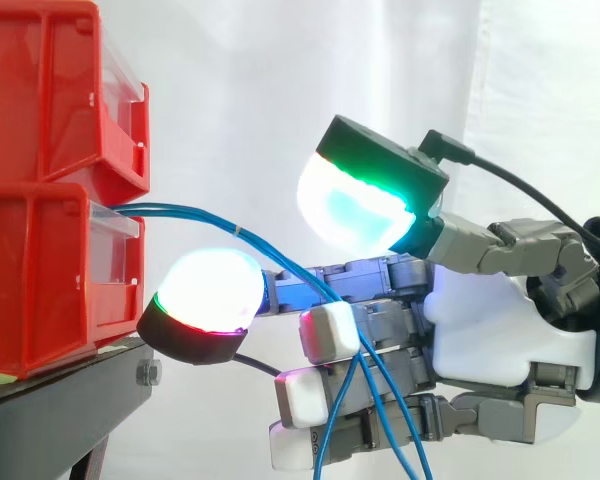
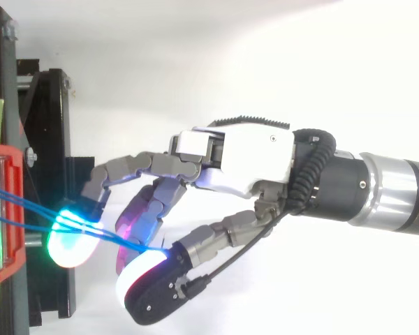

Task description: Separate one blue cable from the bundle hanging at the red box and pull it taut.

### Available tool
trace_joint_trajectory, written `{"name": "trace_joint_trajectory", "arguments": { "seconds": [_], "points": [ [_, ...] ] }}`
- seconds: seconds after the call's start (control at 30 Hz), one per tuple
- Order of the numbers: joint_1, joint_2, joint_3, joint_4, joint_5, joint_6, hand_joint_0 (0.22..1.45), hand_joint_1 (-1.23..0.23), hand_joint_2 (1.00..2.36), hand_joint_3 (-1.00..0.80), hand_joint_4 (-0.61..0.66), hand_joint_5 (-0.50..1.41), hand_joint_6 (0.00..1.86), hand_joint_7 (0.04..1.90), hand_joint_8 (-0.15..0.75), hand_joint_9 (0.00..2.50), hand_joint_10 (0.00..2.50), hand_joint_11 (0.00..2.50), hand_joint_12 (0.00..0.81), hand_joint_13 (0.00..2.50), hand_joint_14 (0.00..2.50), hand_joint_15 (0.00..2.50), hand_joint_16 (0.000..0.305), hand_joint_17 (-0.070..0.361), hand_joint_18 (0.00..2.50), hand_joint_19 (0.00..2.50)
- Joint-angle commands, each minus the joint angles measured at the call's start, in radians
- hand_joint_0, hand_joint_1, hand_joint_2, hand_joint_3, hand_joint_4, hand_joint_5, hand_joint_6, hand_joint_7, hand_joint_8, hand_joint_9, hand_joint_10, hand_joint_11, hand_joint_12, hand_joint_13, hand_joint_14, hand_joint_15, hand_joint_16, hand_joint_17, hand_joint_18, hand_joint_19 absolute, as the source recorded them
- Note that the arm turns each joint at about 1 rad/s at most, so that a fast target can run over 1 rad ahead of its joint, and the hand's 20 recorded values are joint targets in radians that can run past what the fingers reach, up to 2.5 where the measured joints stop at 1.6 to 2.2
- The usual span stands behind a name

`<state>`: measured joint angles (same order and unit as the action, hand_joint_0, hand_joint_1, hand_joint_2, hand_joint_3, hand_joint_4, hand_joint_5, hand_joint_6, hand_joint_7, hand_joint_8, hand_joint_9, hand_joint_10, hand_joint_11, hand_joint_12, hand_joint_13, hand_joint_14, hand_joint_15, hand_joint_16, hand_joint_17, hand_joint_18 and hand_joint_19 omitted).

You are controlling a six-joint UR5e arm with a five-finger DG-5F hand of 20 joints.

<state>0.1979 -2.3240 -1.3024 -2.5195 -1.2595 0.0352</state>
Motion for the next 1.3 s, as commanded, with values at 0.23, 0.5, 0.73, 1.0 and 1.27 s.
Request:
{"name": "trace_joint_trajectory", "arguments": {
  "seconds": [0.23, 0.5, 0.73, 1.0, 1.27],
  "points": [
    [-0.015, 0.002, 0.0, -0.004, -0.029, 0.04, 0.68, -0.65, 1.01, -0.38, 0.26, -0.12, 0.5, 0.96, 0.326, 1.21, 0.02, 0.8, 0.329, 1.08, 0.02, 0.56, 0.028, 0.063, 0.7, 0.49],
    [-0.035, 0.002, 0.026, -0.018, -0.069, 0.06, 0.7, -0.64, 1.01, -0.32, 0.22, -0.11, 0.5, 1.09, 0.334, 1.22, 0.02, 0.83, 0.329, 1.08, 0.02, 0.57, 0.029, 0.065, 0.72, 0.49],
    [-0.043, 0.002, 0.035, -0.061, -0.09, 0.061, 0.7, -0.69, 1.01, -0.3, 0.18, -0.1, 0.5, 1.25, 0.334, 1.22, 0.02, 0.86, 0.33, 1.09, 0.02, 0.57, 0.03, 0.067, 0.73, 0.49],
    [-0.043, 0.002, 0.035, -0.071, -0.086, 0.034, 0.65, -0.61, 1.01, -0.4, 0.18, -0.09, 0.5, 1.29, 0.335, 1.23, 0.02, 0.84, 0.336, 1.09, 0.02, 0.57, 0.03, 0.068, 0.73, 0.51],
    [-0.046, 0.002, 0.035, -0.073, -0.055, -0.023, 0.65, -0.45, 1.01, -0.4, 0.18, -0.08, 0.5, 1.29, 0.341, 1.26, 0.02, 0.83, 0.338, 1.11, 0.02, 0.58, 0.031, 0.07, 0.76, 0.5]
  ]
}}
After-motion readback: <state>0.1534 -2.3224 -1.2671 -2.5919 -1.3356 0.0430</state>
